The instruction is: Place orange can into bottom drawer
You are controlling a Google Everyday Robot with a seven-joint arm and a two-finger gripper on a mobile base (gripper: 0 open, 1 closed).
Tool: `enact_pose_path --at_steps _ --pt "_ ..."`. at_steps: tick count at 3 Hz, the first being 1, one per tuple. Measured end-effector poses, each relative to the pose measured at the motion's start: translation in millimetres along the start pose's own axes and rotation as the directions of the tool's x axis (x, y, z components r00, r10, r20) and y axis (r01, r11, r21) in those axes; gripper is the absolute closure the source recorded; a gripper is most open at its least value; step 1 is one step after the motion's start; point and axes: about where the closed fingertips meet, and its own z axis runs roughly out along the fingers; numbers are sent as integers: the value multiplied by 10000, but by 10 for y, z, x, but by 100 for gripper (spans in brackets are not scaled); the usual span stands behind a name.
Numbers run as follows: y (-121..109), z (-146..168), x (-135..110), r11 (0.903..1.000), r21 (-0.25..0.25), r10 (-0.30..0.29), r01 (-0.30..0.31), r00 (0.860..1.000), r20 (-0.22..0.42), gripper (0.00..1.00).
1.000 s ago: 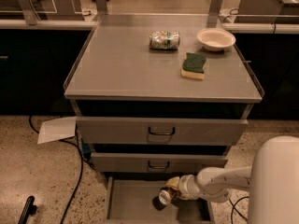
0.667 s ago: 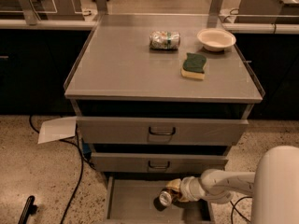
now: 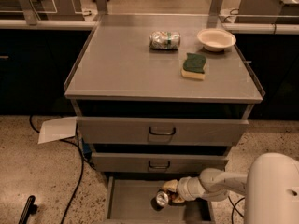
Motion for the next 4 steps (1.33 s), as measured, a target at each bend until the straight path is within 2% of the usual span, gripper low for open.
enact_pose_path --at_steps 3,4 --pt "-139 302 46 9989 211 438 -424 9965 -709 100" --pt "-142 306 47 9988 219 446 -431 9964 -715 84"
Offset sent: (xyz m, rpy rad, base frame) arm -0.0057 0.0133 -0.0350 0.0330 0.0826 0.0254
